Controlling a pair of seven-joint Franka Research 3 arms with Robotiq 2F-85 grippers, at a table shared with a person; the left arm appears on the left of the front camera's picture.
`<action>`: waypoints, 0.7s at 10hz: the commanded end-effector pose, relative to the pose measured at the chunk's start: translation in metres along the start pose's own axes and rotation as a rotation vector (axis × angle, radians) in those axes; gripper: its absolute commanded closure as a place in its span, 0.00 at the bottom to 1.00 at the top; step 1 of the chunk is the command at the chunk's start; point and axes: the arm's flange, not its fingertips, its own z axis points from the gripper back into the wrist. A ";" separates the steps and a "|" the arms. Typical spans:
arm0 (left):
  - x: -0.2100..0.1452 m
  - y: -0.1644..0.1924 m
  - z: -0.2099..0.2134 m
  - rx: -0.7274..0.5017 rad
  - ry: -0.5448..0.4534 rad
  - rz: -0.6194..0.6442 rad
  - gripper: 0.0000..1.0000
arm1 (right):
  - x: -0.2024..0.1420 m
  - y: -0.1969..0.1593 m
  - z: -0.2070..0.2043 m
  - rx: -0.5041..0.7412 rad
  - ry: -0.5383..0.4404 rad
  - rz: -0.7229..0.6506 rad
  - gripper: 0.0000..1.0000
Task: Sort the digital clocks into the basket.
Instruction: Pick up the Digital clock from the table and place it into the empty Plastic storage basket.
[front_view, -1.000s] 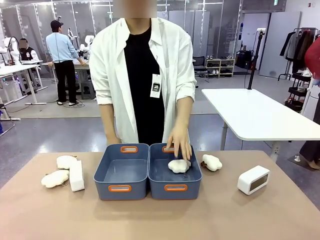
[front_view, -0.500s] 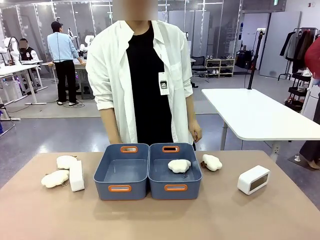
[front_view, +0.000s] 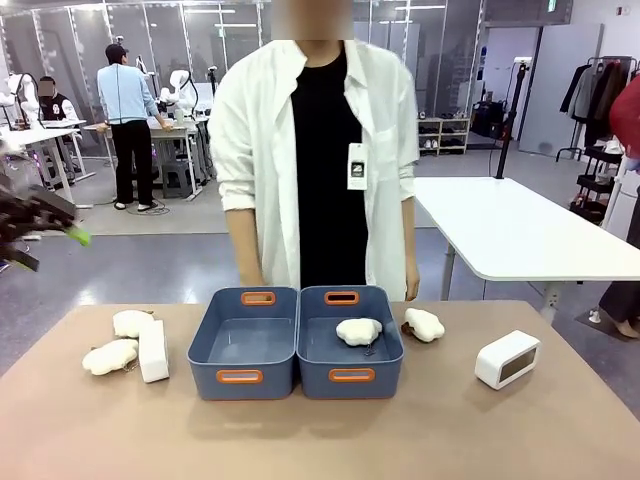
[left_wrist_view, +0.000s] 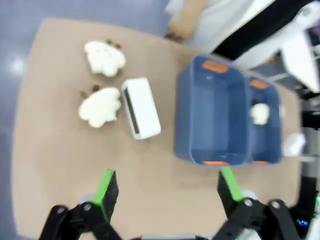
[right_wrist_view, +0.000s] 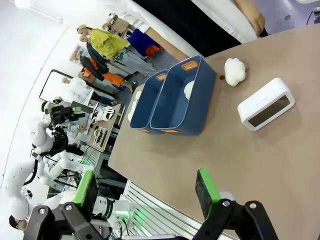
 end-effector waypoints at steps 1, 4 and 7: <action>0.032 -0.013 -0.038 0.149 0.179 0.034 0.00 | 0.000 0.001 0.002 0.004 -0.003 0.010 0.00; 0.048 -0.034 -0.121 0.214 0.154 0.006 0.00 | 0.000 0.001 0.002 0.004 -0.003 0.010 0.00; 0.045 -0.037 -0.160 0.165 0.180 0.034 0.00 | 0.000 0.001 0.002 0.004 -0.003 0.010 0.00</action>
